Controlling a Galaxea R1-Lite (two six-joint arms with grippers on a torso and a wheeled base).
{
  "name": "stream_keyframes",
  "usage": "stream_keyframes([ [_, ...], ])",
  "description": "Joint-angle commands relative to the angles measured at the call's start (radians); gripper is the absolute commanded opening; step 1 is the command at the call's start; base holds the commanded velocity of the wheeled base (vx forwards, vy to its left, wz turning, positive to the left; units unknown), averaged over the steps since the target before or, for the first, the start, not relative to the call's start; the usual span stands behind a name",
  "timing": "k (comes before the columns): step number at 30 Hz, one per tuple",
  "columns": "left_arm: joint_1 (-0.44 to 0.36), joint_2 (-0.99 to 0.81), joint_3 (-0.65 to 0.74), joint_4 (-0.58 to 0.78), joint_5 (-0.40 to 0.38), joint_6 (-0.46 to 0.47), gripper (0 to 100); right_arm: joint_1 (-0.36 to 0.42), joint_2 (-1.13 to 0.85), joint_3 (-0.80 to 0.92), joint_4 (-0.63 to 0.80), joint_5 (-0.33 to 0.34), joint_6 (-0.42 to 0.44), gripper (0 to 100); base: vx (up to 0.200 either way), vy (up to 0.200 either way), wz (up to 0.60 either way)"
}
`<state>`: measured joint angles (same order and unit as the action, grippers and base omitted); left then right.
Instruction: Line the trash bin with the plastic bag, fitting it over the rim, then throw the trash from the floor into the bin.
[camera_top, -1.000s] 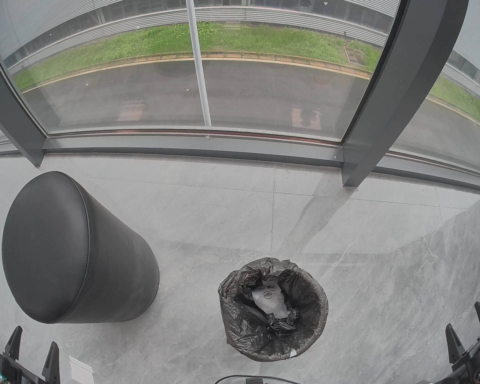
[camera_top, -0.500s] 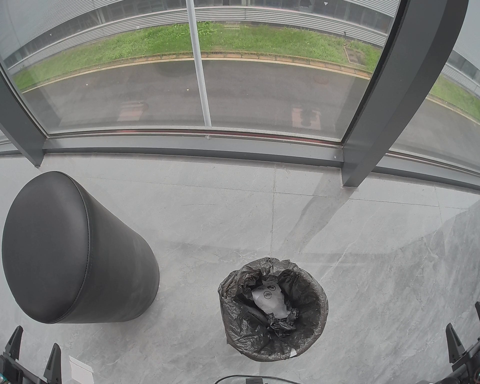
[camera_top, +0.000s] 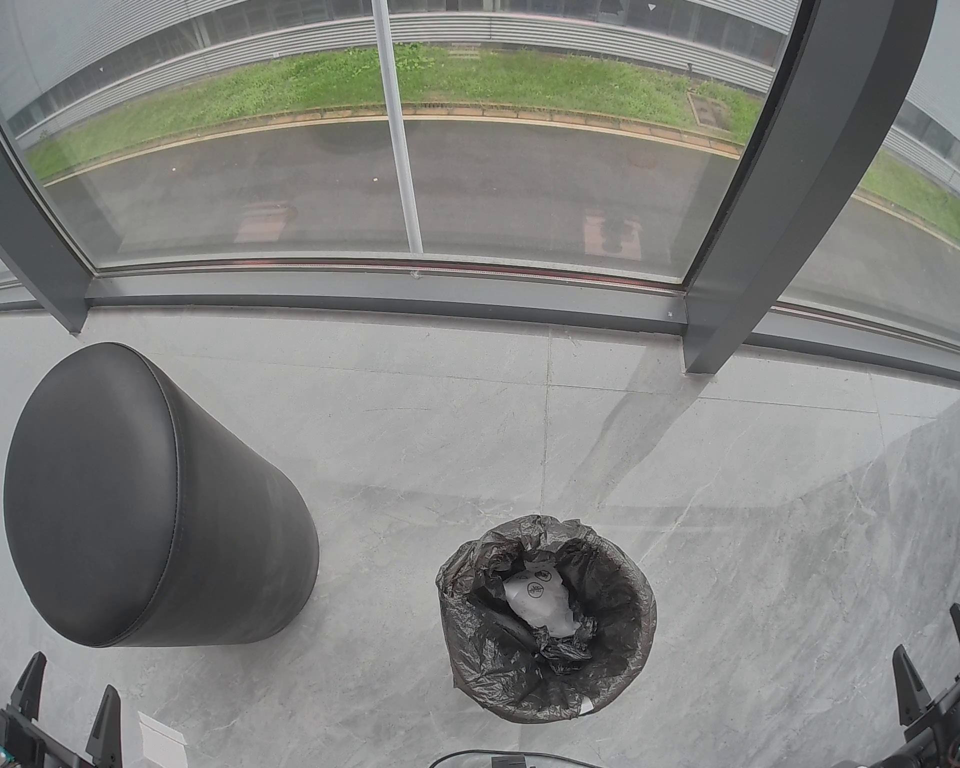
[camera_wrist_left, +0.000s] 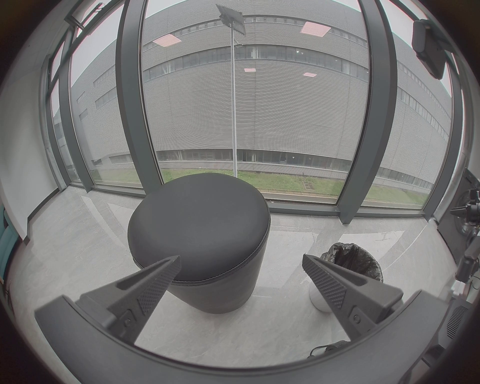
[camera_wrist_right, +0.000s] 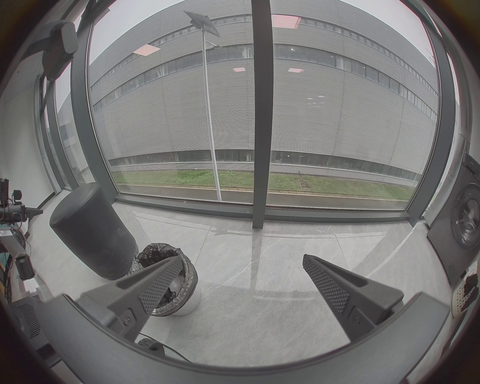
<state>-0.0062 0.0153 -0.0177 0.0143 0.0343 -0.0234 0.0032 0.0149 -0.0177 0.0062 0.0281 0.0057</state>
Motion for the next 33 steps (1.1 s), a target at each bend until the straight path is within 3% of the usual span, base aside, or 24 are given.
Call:
stream_keyframes([
  [1, 0.0, -0.015, 0.013, 0.0, 0.001, -0.001, 100, 0.0, -0.015, 0.015, 0.0, 0.001, -0.007, 100, 0.0, 0.0, 0.0],
  [33, 0.0, -0.015, 0.013, -0.002, -0.005, 0.017, 100, 0.0, -0.015, 0.015, 0.001, 0.001, -0.003, 100, 0.0, 0.0, 0.0],
])
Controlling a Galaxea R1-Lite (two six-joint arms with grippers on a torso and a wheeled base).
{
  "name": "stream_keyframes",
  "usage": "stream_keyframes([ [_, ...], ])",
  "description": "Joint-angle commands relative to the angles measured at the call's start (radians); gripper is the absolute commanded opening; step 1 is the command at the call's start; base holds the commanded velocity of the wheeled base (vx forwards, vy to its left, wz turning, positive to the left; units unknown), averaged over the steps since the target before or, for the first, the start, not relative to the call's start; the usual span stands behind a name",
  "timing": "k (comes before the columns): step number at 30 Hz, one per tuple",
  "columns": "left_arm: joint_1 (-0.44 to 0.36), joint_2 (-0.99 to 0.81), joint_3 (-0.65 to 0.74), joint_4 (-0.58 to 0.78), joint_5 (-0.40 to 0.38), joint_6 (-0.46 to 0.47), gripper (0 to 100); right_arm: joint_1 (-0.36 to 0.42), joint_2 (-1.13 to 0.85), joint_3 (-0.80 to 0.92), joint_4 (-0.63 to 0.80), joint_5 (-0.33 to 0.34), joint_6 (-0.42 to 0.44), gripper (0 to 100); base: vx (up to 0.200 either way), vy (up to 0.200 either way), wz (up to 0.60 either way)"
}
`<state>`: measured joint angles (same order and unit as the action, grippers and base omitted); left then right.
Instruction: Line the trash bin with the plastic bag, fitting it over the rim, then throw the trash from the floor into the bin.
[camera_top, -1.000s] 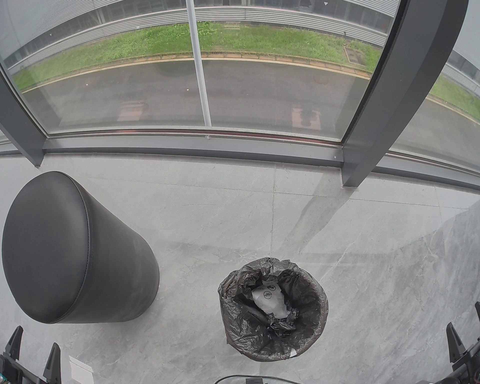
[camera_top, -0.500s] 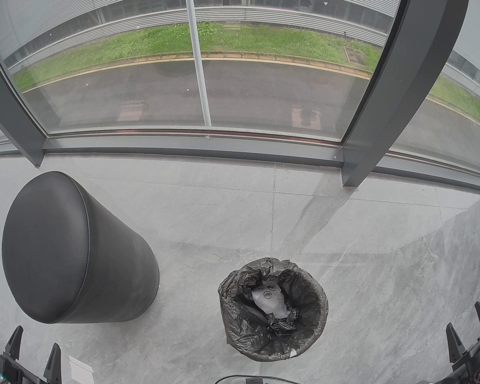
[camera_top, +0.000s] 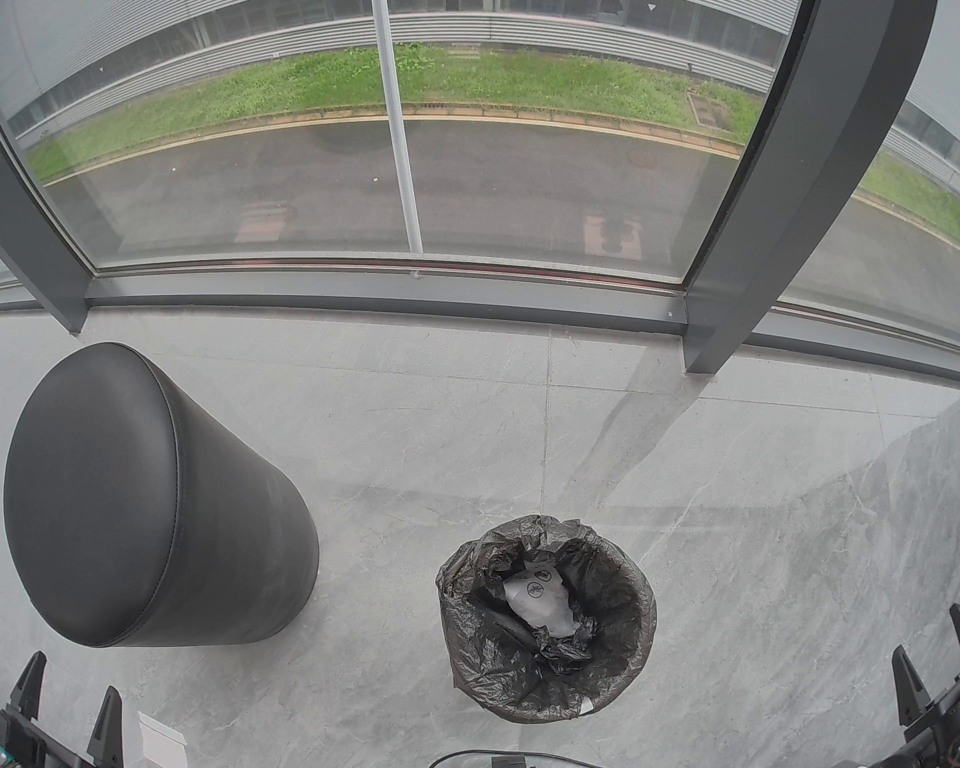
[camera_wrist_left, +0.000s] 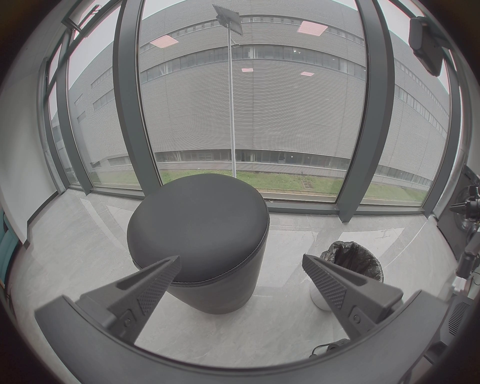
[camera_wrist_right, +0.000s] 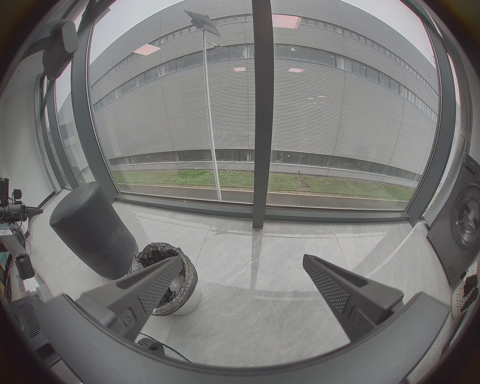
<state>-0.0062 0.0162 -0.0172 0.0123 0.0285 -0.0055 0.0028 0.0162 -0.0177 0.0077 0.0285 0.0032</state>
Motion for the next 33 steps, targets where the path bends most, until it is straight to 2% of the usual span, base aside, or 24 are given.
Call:
stream_keyframes([
  [1, 0.0, -0.016, 0.013, 0.0, 0.001, -0.001, 100, 0.0, -0.016, 0.015, 0.0, 0.001, 0.0, 100, 0.0, 0.0, 0.0],
  [33, 0.0, -0.016, 0.013, 0.0, 0.001, -0.001, 100, 0.0, -0.016, 0.015, 0.0, 0.001, -0.011, 100, 0.0, 0.0, 0.0],
])
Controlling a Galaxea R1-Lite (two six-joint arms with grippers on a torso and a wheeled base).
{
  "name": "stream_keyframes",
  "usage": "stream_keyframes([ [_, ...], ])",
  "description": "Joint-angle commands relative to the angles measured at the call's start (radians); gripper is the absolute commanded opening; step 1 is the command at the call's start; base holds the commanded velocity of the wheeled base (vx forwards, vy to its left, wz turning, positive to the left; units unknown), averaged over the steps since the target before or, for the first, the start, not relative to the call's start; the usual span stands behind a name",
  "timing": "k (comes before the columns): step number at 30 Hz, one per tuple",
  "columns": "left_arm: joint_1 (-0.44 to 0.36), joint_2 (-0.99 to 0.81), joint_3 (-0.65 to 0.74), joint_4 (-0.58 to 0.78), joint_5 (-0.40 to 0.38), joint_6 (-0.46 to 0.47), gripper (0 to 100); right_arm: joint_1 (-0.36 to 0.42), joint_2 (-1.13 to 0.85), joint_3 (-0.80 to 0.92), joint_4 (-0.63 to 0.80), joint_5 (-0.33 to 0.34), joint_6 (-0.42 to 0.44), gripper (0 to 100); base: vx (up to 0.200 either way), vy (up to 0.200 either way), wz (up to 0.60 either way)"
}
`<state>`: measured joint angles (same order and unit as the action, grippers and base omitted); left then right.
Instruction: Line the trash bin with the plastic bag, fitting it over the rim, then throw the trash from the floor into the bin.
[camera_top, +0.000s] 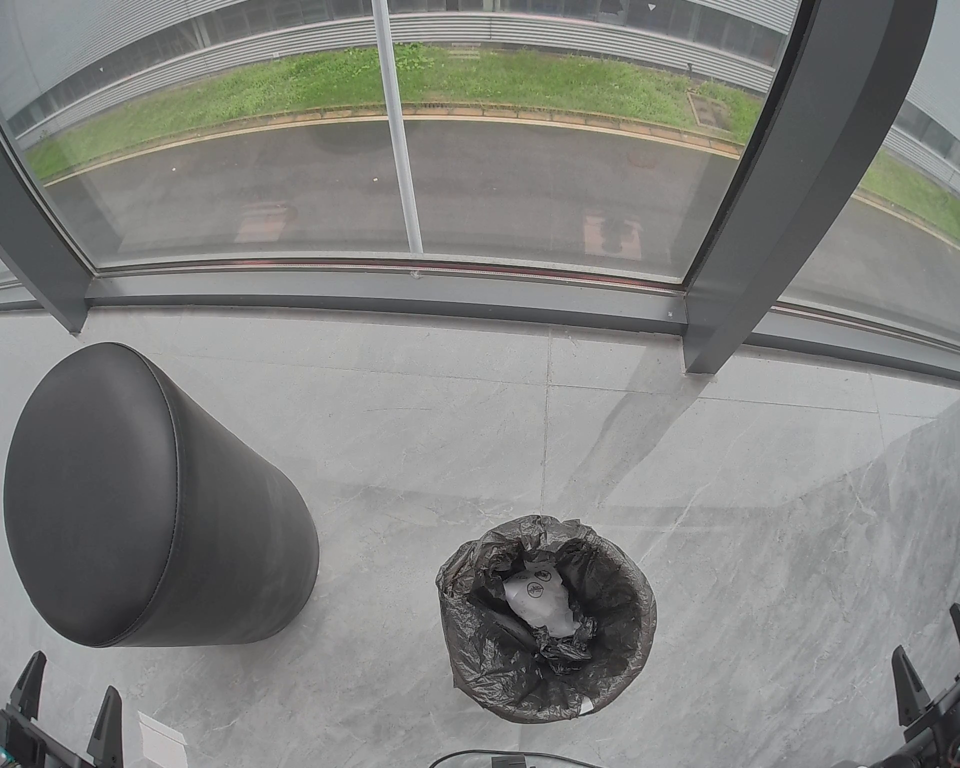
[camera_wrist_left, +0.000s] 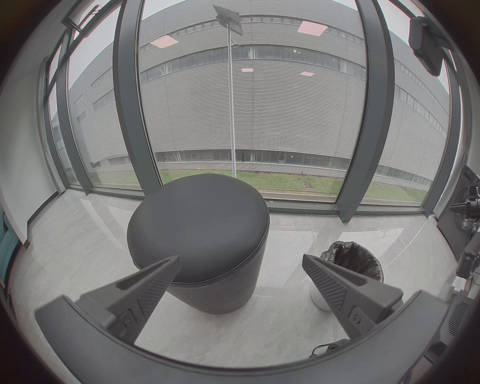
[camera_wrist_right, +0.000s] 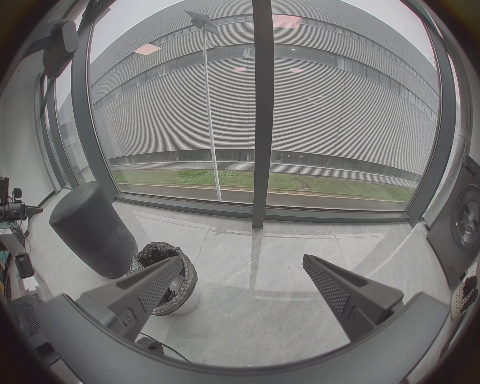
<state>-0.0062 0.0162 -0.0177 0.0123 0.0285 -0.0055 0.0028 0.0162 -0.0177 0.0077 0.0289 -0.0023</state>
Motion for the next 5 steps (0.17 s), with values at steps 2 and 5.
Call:
stream_keyframes([
  [2, 0.0, -0.016, 0.013, 0.0, 0.001, -0.001, 100, 0.0, -0.016, 0.015, 0.0, 0.002, -0.005, 100, 0.0, 0.0, 0.0],
  [5, 0.0, -0.016, 0.013, 0.001, 0.001, -0.001, 100, 0.0, -0.016, 0.015, 0.0, 0.0, -0.004, 100, 0.0, 0.0, 0.0],
])
